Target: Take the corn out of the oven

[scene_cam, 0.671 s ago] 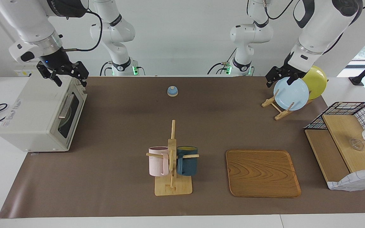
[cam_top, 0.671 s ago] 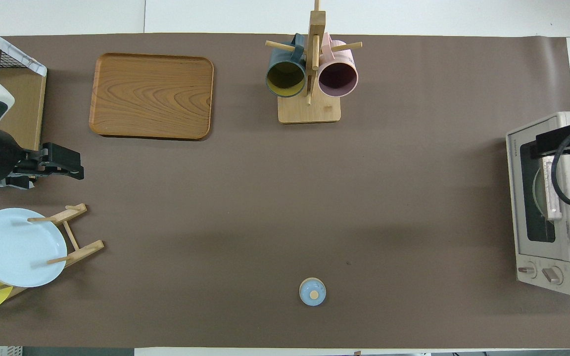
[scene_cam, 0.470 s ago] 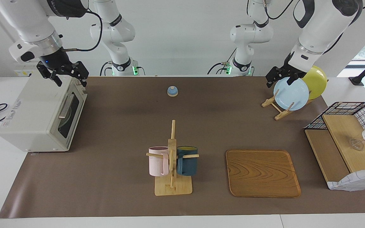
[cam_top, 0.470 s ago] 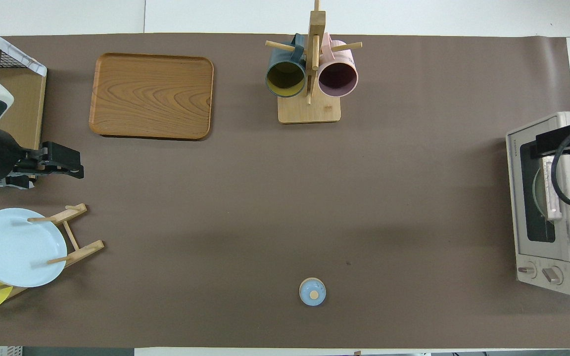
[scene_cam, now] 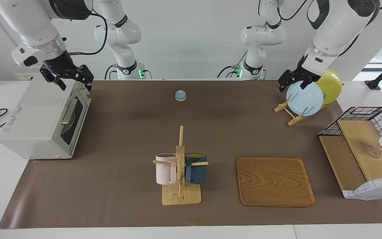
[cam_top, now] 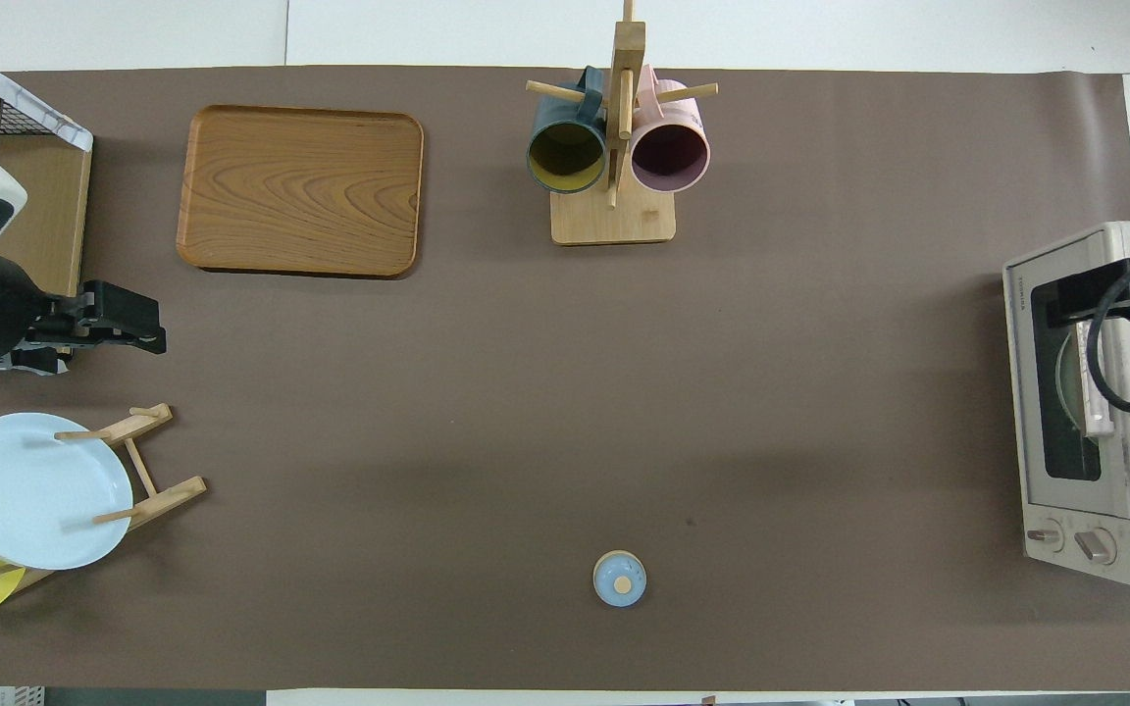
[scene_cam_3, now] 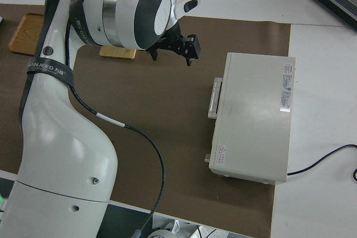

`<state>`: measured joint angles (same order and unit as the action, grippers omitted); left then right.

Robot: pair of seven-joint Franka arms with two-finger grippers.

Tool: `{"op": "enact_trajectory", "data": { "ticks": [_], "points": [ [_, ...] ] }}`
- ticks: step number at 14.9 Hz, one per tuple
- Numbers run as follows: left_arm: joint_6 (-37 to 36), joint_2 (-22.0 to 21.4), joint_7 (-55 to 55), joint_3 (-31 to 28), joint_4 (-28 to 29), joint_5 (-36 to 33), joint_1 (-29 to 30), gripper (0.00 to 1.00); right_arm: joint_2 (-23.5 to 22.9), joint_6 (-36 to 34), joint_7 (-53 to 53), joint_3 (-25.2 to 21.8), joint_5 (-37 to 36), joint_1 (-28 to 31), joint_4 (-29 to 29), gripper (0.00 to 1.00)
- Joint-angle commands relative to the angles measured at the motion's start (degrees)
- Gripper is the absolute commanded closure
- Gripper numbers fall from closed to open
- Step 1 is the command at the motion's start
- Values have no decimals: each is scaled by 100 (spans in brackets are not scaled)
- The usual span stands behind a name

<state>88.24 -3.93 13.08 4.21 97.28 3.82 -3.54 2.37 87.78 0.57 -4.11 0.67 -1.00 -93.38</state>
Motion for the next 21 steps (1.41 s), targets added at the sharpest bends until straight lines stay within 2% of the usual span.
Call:
{"op": "enact_trajectory", "data": {
  "ticks": [1, 2, 3, 6, 9, 12, 15, 21],
  "points": [
    [132, -161, 54, 45, 195, 22, 64, 0, 185, -15, -258, 16, -23, 82, -215, 31],
    [132, -161, 54, 45, 195, 22, 64, 0, 185, -7, -286, 16, -32, 74, -215, 69],
    [132, -161, 54, 45, 195, 22, 64, 0, 185, 46, -312, 16, -41, 65, -215, 99],
    [132, -161, 54, 45, 195, 22, 64, 0, 359, 212, -497, 16, -50, 47, -618, 100],
    [132, -161, 54, 45, 195, 22, 64, 0, 492, 949, -471, 7, -146, 240, -1276, 100],
    [123, -161, 54, 45, 195, 22, 64, 0, 782, 1635, -112, 16, -725, 240, -2033, 100],
    [132, -161, 54, 45, 186, 22, 64, 0, 800, 1795, 214, 7, -788, 258, -2289, 100],
    [132, -161, 63, 45, 186, 22, 55, 0, 633, 1953, 250, 7, -999, 443, -2386, 100]
  ]
}}
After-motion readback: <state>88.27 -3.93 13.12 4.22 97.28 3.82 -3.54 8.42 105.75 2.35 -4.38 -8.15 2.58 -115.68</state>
